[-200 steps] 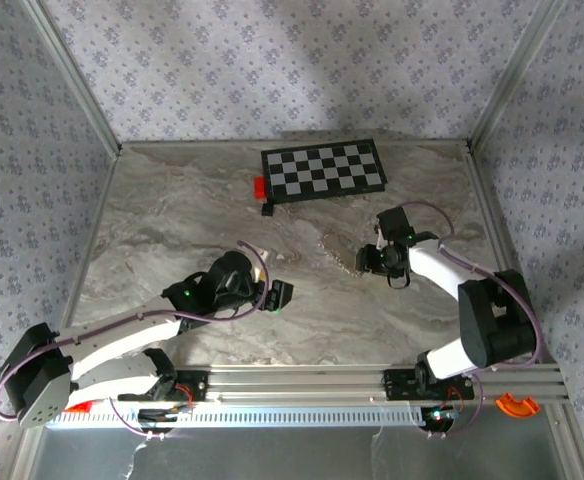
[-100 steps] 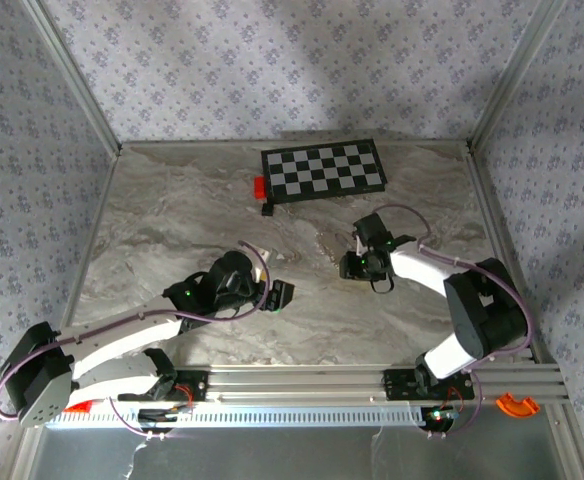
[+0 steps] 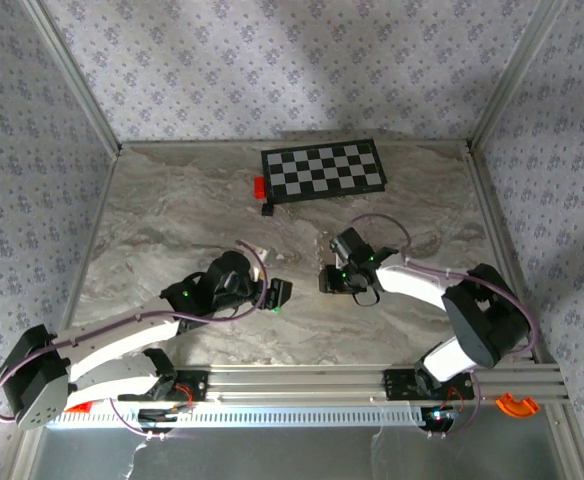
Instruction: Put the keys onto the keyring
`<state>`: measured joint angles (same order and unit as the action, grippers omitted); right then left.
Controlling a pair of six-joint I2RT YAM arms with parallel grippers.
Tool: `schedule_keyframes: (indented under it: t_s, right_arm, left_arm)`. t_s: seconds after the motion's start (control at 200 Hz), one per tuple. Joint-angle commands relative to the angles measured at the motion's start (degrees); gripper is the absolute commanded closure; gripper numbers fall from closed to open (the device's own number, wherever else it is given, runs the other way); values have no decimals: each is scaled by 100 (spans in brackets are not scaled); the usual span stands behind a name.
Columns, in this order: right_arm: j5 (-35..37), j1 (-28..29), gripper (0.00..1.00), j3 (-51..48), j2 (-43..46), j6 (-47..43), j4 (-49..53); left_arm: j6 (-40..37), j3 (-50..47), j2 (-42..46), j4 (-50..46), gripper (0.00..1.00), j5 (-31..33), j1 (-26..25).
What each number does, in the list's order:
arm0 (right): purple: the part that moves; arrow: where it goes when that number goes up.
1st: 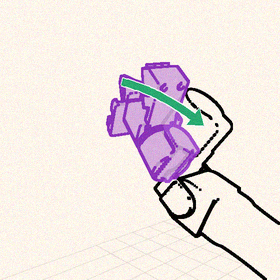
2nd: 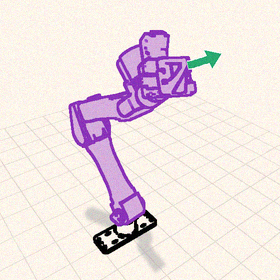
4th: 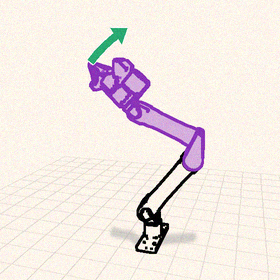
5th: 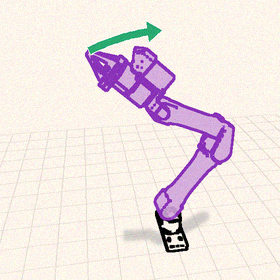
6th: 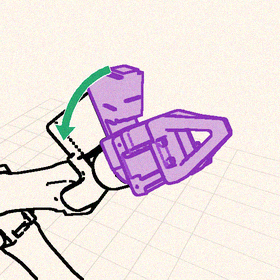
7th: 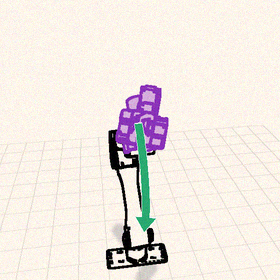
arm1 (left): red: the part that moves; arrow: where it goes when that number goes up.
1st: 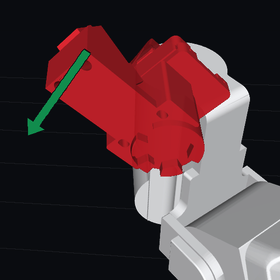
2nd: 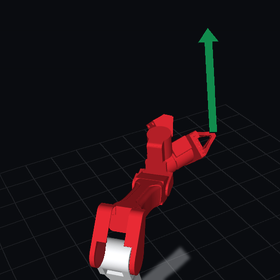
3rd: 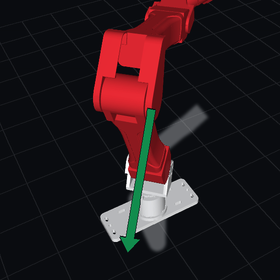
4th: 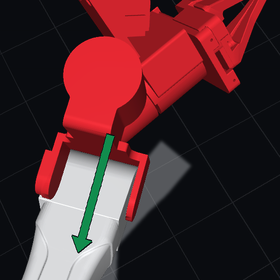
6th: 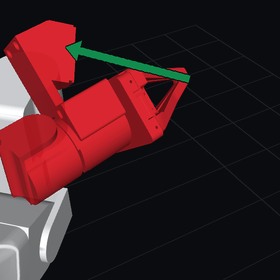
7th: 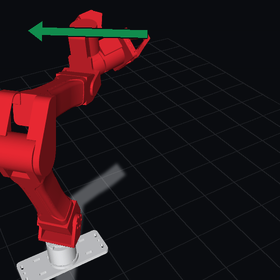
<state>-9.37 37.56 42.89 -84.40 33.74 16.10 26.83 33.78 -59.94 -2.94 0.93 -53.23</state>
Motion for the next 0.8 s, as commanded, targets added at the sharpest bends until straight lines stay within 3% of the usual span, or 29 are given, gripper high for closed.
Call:
schedule_keyframes:
  t_s: [0.0, 0.205, 0.37, 0.56, 0.795]
  right_arm:
    - [-277, -15, 60, -86, 527, 356, 160]
    - [-315, -686, 54, -220, 1444, 101, 810]
    - [-380, -1558, 44, -375, 1898, -396, 1241]
    - [-709, -2399, 30, -591, 2104, -634, 1178]
    - [-761, -2867, 11, -563, 2255, -885, 1194]
  left_arm:
    - [-46, -12, 141, -115, 23, 119, 41]
    - [-147, 418, -471, -361, 30, 161, -173]
    - [256, 690, -1290, 337, 35, -71, -456]
    - [779, 1606, -2563, 600, 49, 162, -739]
    - [1208, 2672, -3811, 593, 56, 374, -855]
